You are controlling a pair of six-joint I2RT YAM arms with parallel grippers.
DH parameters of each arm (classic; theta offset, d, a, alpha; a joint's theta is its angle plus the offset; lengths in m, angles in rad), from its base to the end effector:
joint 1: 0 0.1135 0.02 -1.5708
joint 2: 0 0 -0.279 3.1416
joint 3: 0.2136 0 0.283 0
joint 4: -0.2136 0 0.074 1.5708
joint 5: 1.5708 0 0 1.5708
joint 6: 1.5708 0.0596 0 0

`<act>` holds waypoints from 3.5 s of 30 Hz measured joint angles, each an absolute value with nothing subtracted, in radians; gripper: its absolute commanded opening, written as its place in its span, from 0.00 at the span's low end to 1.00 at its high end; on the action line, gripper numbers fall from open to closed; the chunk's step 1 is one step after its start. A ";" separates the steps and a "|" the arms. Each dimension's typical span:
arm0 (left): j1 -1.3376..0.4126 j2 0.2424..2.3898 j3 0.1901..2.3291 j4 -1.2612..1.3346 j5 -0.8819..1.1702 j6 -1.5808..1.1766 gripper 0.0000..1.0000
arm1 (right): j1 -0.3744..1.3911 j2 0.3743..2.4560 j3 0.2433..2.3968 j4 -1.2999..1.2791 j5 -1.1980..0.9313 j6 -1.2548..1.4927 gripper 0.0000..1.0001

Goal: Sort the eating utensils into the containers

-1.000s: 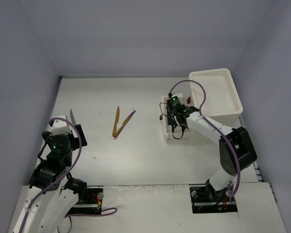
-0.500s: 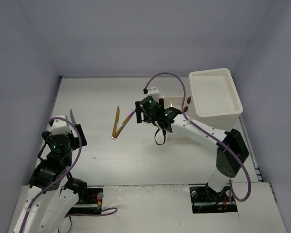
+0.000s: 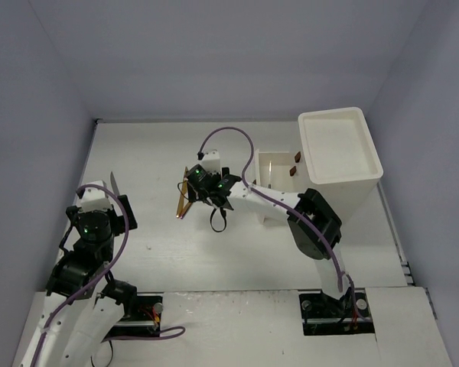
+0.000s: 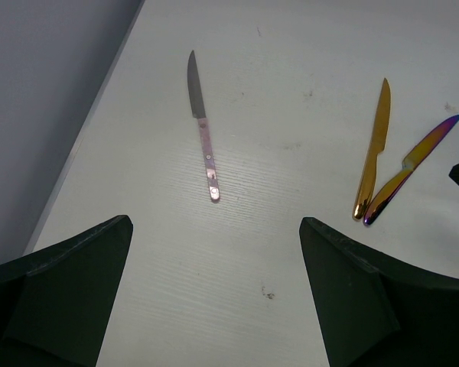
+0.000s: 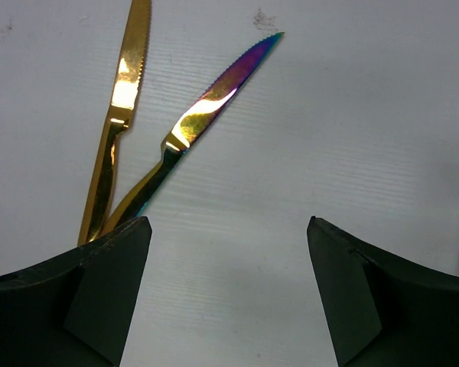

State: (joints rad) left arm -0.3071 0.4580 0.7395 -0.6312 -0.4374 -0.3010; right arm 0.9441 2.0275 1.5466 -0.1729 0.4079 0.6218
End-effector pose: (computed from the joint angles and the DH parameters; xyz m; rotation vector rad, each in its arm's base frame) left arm 0.1401 -0.0180 0.3275 -0.2842 1.8648 0.0048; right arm 0.3230 0.4058 0.2109 -0.1305 2.1931 0.4405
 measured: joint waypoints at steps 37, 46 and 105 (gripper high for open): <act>-0.306 0.449 0.725 -0.631 -0.421 -0.301 0.89 | 1.012 2.190 1.515 -0.058 0.548 0.664 0.90; -0.306 0.449 0.725 -0.631 -0.418 -0.301 0.89 | 1.007 1.993 1.274 -0.092 0.429 0.574 0.85; -0.306 0.447 0.723 -0.631 -0.416 -0.308 0.89 | 0.905 2.039 1.455 -0.185 0.173 0.326 0.00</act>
State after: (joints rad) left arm -0.3061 0.4469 0.7235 -0.6312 -0.4160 -0.3080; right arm 0.9055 2.0391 1.4548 -0.1852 0.1730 0.3256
